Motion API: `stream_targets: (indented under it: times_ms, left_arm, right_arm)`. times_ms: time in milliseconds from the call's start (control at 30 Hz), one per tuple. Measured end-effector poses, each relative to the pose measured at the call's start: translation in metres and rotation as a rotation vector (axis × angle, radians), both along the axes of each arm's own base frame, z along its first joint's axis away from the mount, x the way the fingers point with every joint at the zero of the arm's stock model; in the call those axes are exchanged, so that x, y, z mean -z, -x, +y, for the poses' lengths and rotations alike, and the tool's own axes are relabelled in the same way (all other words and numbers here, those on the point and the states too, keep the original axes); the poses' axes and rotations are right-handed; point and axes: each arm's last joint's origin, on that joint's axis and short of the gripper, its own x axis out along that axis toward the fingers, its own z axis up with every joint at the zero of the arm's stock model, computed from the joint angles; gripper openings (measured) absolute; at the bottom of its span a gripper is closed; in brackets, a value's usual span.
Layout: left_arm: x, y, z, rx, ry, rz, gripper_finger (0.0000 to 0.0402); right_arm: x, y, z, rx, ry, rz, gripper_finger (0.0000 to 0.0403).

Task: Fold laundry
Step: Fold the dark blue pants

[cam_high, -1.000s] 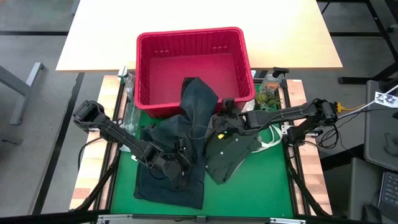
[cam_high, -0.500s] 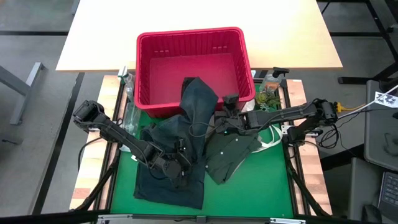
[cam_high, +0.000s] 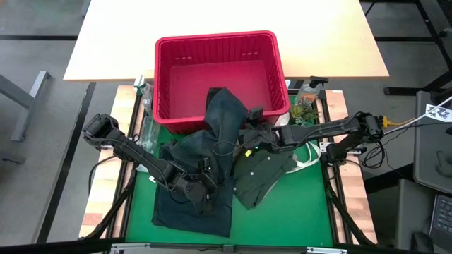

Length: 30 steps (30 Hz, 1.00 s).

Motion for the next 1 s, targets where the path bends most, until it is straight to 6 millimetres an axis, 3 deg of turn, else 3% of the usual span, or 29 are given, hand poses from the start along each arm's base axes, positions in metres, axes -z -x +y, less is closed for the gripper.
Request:
stream_targets:
  times_ms: [367, 467, 667, 833, 1000]
  left_arm:
    - [0.000, 0.000, 0.000, -0.001, 0.000, 0.000, 0.0000]
    - [0.000, 0.000, 0.000, -0.001, -0.001, -0.001, 0.0000]
    - [0.000, 0.000, 0.000, -0.011, -0.008, -0.005, 0.0000]
    - [-0.001, 0.000, 0.001, -0.063, -0.041, -0.027, 0.0000]
    - [0.000, 0.000, 0.003, -0.081, -0.044, -0.027, 0.0000]
  right_arm:
    - [-0.003, -0.008, -0.002, -0.115, -0.110, -0.073, 0.0186]
    - [-0.003, -0.008, -0.002, -0.122, -0.088, -0.053, 0.0148]
    - [-0.004, -0.007, 0.005, -0.116, -0.008, -0.010, 0.0018]
    - [-0.009, -0.004, 0.019, -0.085, 0.060, -0.002, 0.0025]
    - [-0.044, -0.003, 0.045, -0.079, 0.132, -0.042, 0.0008]
